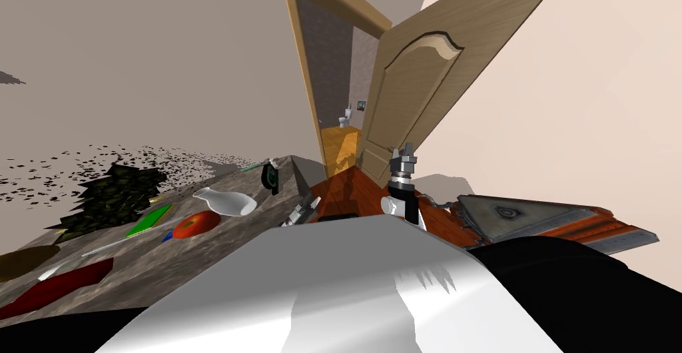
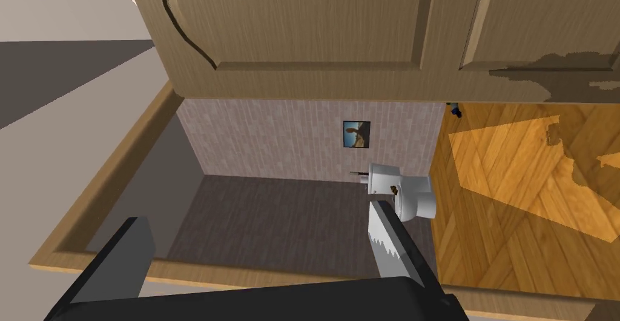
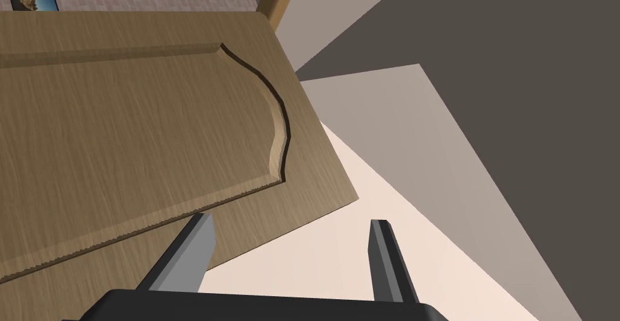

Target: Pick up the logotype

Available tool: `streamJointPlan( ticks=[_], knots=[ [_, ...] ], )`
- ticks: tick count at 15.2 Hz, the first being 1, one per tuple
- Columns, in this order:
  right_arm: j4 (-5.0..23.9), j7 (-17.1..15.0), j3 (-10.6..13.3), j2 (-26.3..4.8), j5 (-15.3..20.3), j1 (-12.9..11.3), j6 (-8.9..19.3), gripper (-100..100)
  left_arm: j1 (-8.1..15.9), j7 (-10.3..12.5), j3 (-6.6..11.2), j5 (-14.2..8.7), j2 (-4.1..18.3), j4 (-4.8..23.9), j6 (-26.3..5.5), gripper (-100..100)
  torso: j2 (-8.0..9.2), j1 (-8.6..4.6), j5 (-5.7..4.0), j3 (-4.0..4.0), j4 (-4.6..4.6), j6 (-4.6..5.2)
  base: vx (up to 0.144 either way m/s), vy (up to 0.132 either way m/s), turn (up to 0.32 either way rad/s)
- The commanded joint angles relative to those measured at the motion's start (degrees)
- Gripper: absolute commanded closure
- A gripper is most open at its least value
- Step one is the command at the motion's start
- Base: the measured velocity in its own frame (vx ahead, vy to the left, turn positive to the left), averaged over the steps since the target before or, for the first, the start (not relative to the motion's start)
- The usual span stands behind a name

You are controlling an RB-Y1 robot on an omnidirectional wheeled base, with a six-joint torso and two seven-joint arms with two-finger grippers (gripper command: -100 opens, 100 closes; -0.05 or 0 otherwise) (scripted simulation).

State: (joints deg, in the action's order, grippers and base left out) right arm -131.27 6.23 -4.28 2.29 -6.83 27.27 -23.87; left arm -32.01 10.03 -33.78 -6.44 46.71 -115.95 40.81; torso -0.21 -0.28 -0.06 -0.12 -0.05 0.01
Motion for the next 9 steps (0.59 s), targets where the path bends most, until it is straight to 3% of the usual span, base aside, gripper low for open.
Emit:
streamJointPlan(
  ticks=[1,2,3,5,6,8,9],
  knots=[
    [0.0,0.0,0.0,0.0,0.0,0.0,0.0,0,-0.32,0.11,-1.8,-0.56,2.86,0.59,0.4,-100,0.0,0.0,0.0,0.0,0.0,0.0,0.067,-0.073,-0.043],
    [0.0,0.0,0.0,0.0,0.0,0.0,0.0,0,-0.32,0.11,-1.8,-0.56,3.48,0.59,0.4,-100,-0.03,-0.01,-0.01,-0.02,-0.01,0.0,0.051,-0.053,-0.013],
    [0.0,0.0,0.0,0.0,0.0,0.0,0.0,0,-0.58,0.3,-4.21,-1.43,5.28,1.74,0.88,-100,-0.01,0.03,-0.01,-0.01,0.0,-0.01,0.069,-0.07,-0.059],
    [0.0,0.0,0.0,0.0,0.0,0.0,0.0,0,-0.58,0.3,-4.25,-1.43,7.29,1.74,0.88,-100,-0.08,-0.03,-0.01,-0.05,-0.02,-0.01,0.071,-0.067,-0.027],
    [0.0,0.0,0.0,0.0,0.0,0.0,0.0,0,-0.85,0.49,-6.68,-2.37,8.65,2.99,1.32,-100,-0.05,0.02,-0.01,-0.03,-0.01,-0.01,0.063,-0.07,-0.058],
    [0.0,0.0,0.0,0.0,0.0,0.0,0.0,0,-0.85,0.49,-6.68,-2.37,11.17,2.99,1.32,-100,-0.06,-0.01,-0.01,-0.04,-0.01,0.0,0.06,-0.06,-0.037],
    [0.0,0.0,0.0,0.0,0.0,0.0,0.0,0,-1.14,0.7,-9.05,-3.38,12.55,4.32,1.7,-100,-0.03,0.04,0.0,-0.02,-0.01,-0.01,0.076,-0.059,-0.054]
  ],
)
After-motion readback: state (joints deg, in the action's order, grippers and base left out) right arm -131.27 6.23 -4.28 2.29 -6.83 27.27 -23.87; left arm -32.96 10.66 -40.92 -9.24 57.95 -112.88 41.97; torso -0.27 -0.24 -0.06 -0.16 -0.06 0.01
